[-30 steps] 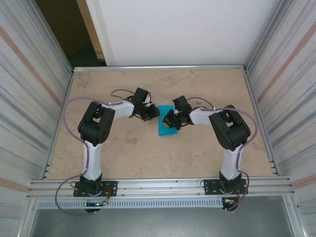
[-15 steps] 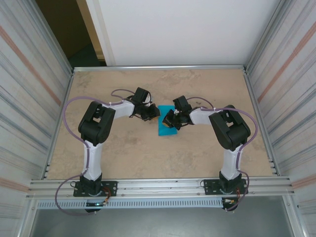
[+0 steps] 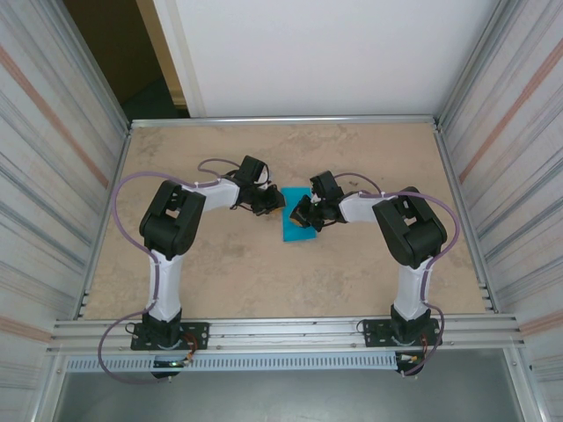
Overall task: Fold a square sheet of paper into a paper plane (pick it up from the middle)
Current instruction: Fold the triangle a second time at the center of the table.
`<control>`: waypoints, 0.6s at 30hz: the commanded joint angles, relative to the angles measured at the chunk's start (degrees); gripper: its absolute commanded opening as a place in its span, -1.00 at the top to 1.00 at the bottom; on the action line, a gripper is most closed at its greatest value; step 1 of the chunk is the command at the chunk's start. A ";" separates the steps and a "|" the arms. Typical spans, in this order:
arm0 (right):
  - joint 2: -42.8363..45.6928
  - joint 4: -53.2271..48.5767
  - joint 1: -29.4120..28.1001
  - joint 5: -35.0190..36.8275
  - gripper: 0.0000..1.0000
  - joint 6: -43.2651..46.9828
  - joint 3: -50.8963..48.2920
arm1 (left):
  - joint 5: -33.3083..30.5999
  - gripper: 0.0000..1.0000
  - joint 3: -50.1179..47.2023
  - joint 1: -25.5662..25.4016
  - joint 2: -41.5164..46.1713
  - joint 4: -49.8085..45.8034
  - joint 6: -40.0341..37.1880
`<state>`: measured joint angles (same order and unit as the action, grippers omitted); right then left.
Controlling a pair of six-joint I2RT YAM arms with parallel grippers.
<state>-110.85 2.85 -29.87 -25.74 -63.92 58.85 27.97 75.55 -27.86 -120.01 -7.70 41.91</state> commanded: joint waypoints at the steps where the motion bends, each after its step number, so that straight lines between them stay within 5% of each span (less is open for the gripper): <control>1: 0.53 0.27 0.52 -0.51 0.93 0.87 -0.68 | -1.00 0.70 0.24 -0.35 -1.72 -3.52 -1.13; 12: -0.31 -1.78 0.57 0.21 0.89 1.44 -0.61 | -0.74 0.69 0.49 -0.36 -1.27 -3.54 -1.21; 18: -0.43 -2.41 0.60 0.12 0.43 1.19 -0.89 | -1.92 0.65 3.37 0.19 3.38 -5.48 -1.97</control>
<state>-110.85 4.25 -29.87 -26.65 -63.44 58.78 27.64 76.77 -27.86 -119.92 -9.85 41.54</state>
